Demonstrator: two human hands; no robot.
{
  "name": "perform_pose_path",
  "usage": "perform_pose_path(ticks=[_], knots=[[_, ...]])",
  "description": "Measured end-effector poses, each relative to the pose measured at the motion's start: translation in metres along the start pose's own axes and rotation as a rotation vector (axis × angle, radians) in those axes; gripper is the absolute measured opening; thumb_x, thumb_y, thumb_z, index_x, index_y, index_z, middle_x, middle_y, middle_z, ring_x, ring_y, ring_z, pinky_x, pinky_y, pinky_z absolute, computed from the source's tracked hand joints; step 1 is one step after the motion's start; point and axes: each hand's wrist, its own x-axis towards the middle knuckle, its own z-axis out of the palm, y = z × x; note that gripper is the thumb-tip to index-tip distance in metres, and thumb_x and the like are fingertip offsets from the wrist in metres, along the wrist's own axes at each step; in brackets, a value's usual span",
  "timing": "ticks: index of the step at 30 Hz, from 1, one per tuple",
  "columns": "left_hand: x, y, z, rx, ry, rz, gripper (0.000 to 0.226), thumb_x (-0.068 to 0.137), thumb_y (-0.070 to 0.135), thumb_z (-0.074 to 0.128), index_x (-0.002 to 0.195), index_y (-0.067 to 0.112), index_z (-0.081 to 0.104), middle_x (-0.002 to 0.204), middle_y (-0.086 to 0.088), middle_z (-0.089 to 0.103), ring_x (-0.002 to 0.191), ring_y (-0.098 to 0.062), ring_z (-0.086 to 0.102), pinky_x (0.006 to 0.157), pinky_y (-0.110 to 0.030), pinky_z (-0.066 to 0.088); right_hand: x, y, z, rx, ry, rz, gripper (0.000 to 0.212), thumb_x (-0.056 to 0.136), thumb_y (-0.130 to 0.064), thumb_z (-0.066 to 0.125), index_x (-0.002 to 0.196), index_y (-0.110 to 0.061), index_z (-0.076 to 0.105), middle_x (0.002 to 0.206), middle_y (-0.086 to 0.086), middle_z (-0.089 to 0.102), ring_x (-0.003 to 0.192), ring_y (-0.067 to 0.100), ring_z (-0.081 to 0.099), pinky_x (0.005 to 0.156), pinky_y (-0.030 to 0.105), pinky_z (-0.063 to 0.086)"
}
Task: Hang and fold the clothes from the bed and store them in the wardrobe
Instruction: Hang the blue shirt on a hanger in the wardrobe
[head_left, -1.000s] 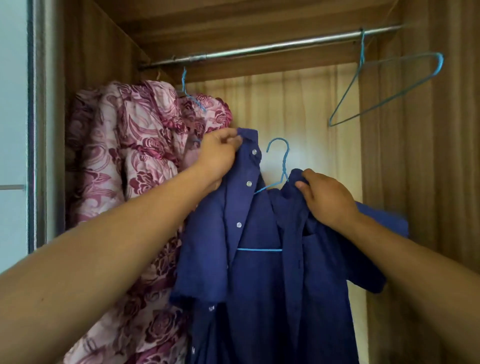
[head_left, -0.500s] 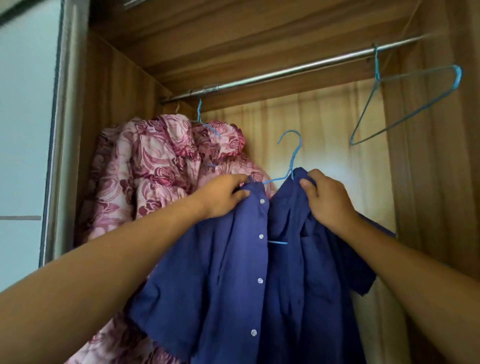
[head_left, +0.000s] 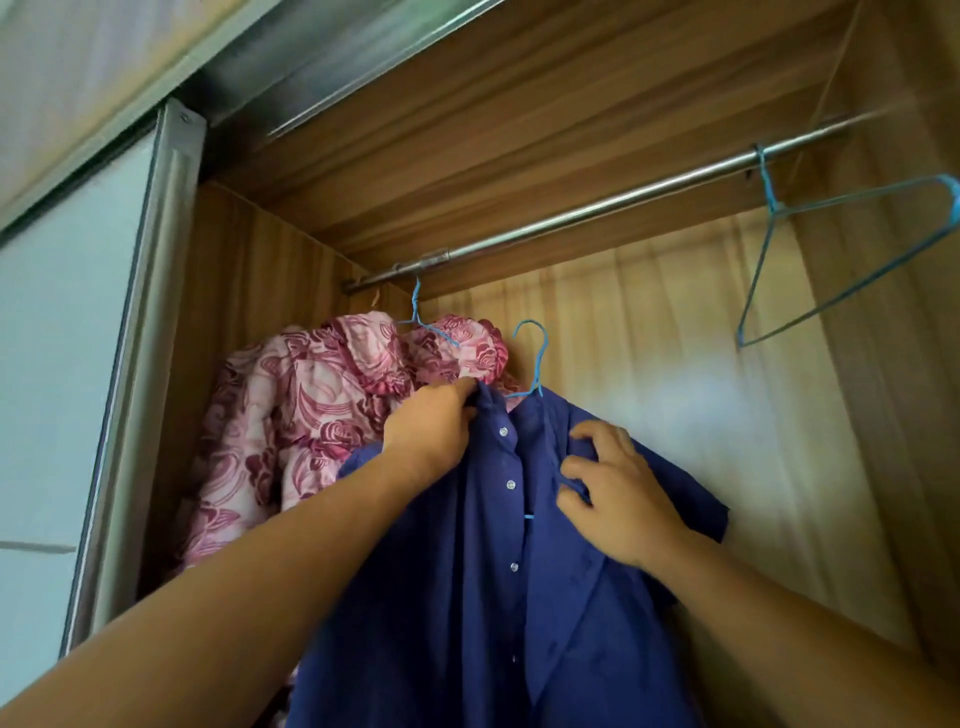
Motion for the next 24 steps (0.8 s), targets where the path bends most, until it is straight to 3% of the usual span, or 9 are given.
perform_pose_path(ticks=[2,5,8,10,12,14,18,22,24], knots=[[0.008,-0.003,-0.001,0.020,-0.022,0.046,0.028,0.098,0.021,0.048,0.125,0.023,0.056,0.123,-0.010,0.061,0.113,-0.036,0.058,0.089,-0.048,0.050,0.020,0.001,0.004,0.237,0.020,0.157,0.036,0.095,-0.037,0.060,0.063,-0.023,0.053,0.151,0.002,0.034,0.141,0.021,0.029,0.109,0.036,0.035],[0.027,-0.007,-0.005,0.063,-0.039,0.088,0.035,0.096,0.017,0.049,0.130,0.023,0.054,0.126,-0.011,0.059,0.116,-0.036,0.057,0.092,-0.048,0.049,0.065,0.001,0.008,0.484,0.031,0.314,0.052,0.100,-0.041,0.056,0.050,-0.027,0.055,0.156,0.005,0.034,0.146,0.018,0.028,0.117,0.035,0.026],[0.051,-0.010,-0.011,0.079,-0.061,0.101,0.038,0.093,0.011,0.050,0.128,0.025,0.054,0.121,-0.012,0.058,0.115,-0.037,0.056,0.094,-0.048,0.048,0.105,0.007,0.012,0.478,0.016,0.345,0.051,0.097,-0.032,0.063,0.048,-0.021,0.053,0.125,0.001,0.053,0.115,0.020,0.057,0.099,0.032,0.041],[0.070,-0.013,-0.015,0.085,-0.061,0.098,0.041,0.091,0.009,0.052,0.128,0.027,0.055,0.122,-0.011,0.057,0.115,-0.036,0.056,0.095,-0.046,0.048,0.127,0.011,0.014,0.410,0.012,0.340,0.049,0.095,-0.034,0.065,0.051,-0.021,0.048,0.104,0.001,0.054,0.089,0.020,0.059,0.081,0.030,0.045],[0.088,-0.014,-0.018,0.079,-0.055,0.094,0.045,0.089,0.009,0.054,0.130,0.028,0.056,0.124,-0.011,0.057,0.115,-0.035,0.057,0.096,-0.045,0.048,0.148,0.015,0.015,0.370,0.053,0.328,0.051,0.094,-0.038,0.065,0.050,-0.022,0.045,0.098,0.004,0.053,0.083,0.022,0.058,0.078,0.030,0.047],[0.104,-0.012,-0.019,0.096,-0.048,0.095,0.045,0.088,0.010,0.054,0.129,0.028,0.057,0.122,-0.013,0.059,0.113,-0.036,0.059,0.094,-0.046,0.050,0.166,0.016,0.016,0.329,0.071,0.326,0.051,0.091,-0.048,0.065,0.053,-0.021,0.047,0.101,0.009,0.055,0.091,0.027,0.060,0.087,0.034,0.049],[0.130,-0.010,-0.021,0.146,-0.031,0.061,0.036,0.089,0.017,0.056,0.122,0.029,0.059,0.117,-0.013,0.056,0.111,-0.039,0.059,0.093,-0.045,0.050,0.196,0.017,0.019,0.163,-0.019,0.327,0.038,0.087,-0.056,0.065,0.088,-0.018,0.062,0.123,0.010,0.048,0.117,0.032,0.050,0.103,0.039,0.043],[0.154,-0.010,-0.032,0.182,-0.005,0.035,0.030,0.088,0.016,0.057,0.115,0.028,0.061,0.121,-0.011,0.059,0.113,-0.036,0.060,0.090,-0.040,0.049,0.219,0.013,0.019,0.076,-0.085,0.294,0.023,0.093,-0.027,0.055,0.113,-0.015,0.055,0.132,0.011,0.038,0.125,0.036,0.040,0.102,0.040,0.042],[0.164,-0.012,-0.040,0.197,0.015,0.014,0.033,0.088,0.011,0.055,0.115,0.028,0.063,0.122,-0.011,0.061,0.112,-0.037,0.061,0.084,-0.039,0.047,0.229,0.011,0.018,0.078,-0.093,0.277,0.032,0.095,-0.015,0.049,0.127,-0.014,0.050,0.135,0.014,0.041,0.122,0.037,0.046,0.098,0.039,0.045]])
